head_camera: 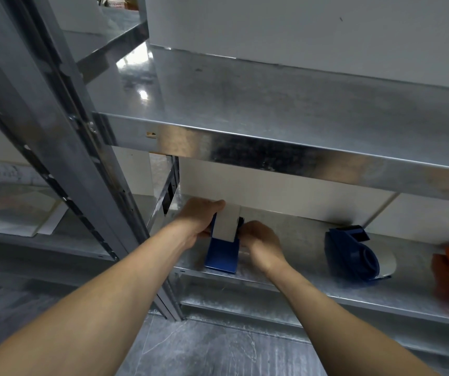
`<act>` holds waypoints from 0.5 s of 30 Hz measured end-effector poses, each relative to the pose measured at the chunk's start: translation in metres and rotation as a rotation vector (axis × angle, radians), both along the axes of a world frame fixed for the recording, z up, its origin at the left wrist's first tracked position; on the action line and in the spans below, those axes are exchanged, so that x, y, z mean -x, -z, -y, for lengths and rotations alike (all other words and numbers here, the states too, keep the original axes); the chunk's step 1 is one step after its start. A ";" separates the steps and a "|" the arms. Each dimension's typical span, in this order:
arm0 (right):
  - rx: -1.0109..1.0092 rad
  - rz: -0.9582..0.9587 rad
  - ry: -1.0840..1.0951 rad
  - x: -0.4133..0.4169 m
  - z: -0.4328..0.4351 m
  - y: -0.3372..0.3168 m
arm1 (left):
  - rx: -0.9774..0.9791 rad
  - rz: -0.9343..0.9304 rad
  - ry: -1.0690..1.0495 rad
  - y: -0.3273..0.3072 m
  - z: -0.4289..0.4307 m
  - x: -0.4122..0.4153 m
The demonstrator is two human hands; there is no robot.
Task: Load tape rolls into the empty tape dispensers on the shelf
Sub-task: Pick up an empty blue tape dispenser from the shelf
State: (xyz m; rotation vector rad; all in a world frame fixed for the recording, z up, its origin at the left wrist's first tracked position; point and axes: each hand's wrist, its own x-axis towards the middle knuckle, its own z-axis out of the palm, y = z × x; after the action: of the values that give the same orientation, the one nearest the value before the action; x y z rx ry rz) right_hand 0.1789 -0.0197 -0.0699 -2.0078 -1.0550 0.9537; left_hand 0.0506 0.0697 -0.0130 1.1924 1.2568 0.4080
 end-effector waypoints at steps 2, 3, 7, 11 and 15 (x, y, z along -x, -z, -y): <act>-0.061 -0.129 0.091 0.003 -0.002 -0.005 | 0.005 -0.010 0.007 0.000 0.000 -0.001; -0.083 -0.141 0.091 0.005 -0.004 -0.008 | 0.009 -0.015 0.010 0.000 0.000 -0.001; -0.094 -0.019 0.061 0.014 -0.010 -0.014 | 0.031 -0.028 0.005 -0.003 0.001 -0.001; -0.095 0.025 0.053 0.016 -0.014 -0.012 | 0.041 -0.022 -0.008 -0.002 -0.001 0.000; -0.108 0.026 0.029 0.016 -0.014 -0.015 | 0.049 -0.006 -0.007 -0.003 -0.002 -0.001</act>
State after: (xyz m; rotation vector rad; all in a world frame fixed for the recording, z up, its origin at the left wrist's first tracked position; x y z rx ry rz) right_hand 0.1632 -0.0056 -0.0552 -1.9468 -1.0658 0.8391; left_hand 0.0518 0.0717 -0.0104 1.1489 1.2696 0.3763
